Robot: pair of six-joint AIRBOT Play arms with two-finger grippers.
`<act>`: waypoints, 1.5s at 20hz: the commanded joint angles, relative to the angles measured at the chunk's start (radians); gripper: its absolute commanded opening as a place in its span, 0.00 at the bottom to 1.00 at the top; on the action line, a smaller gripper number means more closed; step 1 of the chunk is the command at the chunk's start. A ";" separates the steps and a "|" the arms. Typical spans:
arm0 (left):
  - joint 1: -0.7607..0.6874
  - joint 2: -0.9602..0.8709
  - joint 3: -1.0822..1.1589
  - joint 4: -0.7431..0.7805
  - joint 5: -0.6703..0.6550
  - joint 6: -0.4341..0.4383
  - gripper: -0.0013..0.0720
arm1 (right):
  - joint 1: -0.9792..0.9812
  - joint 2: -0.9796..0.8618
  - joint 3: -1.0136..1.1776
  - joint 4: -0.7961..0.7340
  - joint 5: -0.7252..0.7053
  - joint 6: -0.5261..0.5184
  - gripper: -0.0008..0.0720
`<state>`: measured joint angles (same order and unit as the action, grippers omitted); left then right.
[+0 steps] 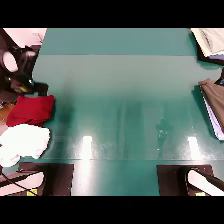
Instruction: Fold the shirts.
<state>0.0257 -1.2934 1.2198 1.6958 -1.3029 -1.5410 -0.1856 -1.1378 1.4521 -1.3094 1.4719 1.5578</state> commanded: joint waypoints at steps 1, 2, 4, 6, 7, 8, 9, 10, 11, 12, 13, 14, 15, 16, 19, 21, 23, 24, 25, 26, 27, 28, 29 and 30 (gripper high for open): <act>0.027 0.001 -0.199 0.037 0.151 -0.043 0.86 | 0.001 -0.001 0.001 0.001 -0.002 0.001 0.04; 0.027 0.001 -0.216 0.037 0.173 -0.055 0.86 | 0.001 -0.001 0.001 0.001 -0.002 0.001 0.04; 0.027 0.002 -0.212 0.040 0.195 -0.058 0.85 | 0.001 -0.001 0.001 0.000 -0.002 0.001 0.04; 0.027 0.002 -0.195 0.041 0.189 -0.057 0.30 | 0.001 -0.001 0.001 0.000 -0.002 0.001 0.04; 0.027 0.003 -0.182 0.040 0.187 -0.057 0.13 | 0.001 -0.001 0.001 0.001 -0.002 0.001 0.04; 0.027 0.006 -0.163 0.039 0.186 -0.057 0.05 | 0.001 0.000 0.001 0.001 -0.002 0.001 0.04; 0.027 0.011 -0.134 0.030 0.177 -0.057 0.05 | 0.001 0.000 0.001 0.000 -0.003 0.001 0.04; 0.023 0.023 -0.098 0.023 0.174 -0.057 0.05 | 0.001 0.000 0.001 0.001 -0.006 0.000 0.04; 0.009 0.045 -0.047 0.016 0.174 -0.053 0.05 | 0.001 0.000 0.002 0.001 -0.011 0.000 0.04; -0.013 0.070 0.010 0.014 0.181 -0.037 0.05 | 0.001 0.000 0.005 0.002 -0.015 0.001 0.04; -0.045 0.105 0.079 -0.003 0.200 0.004 0.05 | 0.001 0.000 0.016 0.002 -0.016 0.001 0.04; -0.084 0.135 0.150 -0.040 0.217 0.063 0.05 | 0.001 0.000 0.035 0.002 -0.018 0.001 0.04; -0.129 0.165 0.230 -0.112 0.225 0.156 0.05 | 0.001 0.000 0.058 0.007 -0.025 0.001 0.04; -0.173 0.186 0.304 -0.202 0.225 0.249 0.05 | 0.001 0.000 0.090 0.008 -0.033 0.001 0.04; -0.324 0.200 0.492 -0.473 0.206 0.412 0.05 | 0.001 0.000 0.186 0.008 -0.061 0.001 0.04; -0.427 0.200 0.535 -0.606 0.211 0.489 0.05 | 0.001 0.000 0.243 0.008 -0.062 0.001 0.04; -0.513 0.191 0.535 -0.694 0.201 0.605 0.05 | 0.001 0.000 0.287 0.008 -0.061 0.001 0.04; -0.547 0.177 0.534 -0.709 0.183 0.641 0.05 | 0.001 0.000 0.305 0.007 -0.058 0.001 0.04; -0.574 0.157 0.533 -0.708 0.158 0.660 0.05 | 0.001 0.000 0.319 0.008 -0.055 0.001 0.04; -0.586 0.127 0.533 -0.709 0.130 0.659 0.05 | 0.001 0.000 0.328 0.008 -0.055 0.001 0.04; -0.587 0.087 0.533 -0.708 0.095 0.658 0.05 | 0.001 0.000 0.333 0.008 -0.053 0.001 0.04; -0.587 0.043 0.533 -0.696 0.071 0.657 0.05 | 0.001 0.000 0.333 0.008 -0.049 0.001 0.04; -0.587 -0.009 0.533 -0.663 0.062 0.644 0.05 | 0.001 0.000 0.333 0.008 -0.039 0.001 0.04; -0.584 -0.065 0.533 -0.627 0.077 0.597 0.05 | 0.001 0.000 0.333 0.008 -0.028 0.001 0.04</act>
<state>-0.5377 -1.2499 1.7466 1.0420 -1.1915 -0.9287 -0.1856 -1.1378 1.7699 -1.3014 1.4242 1.5581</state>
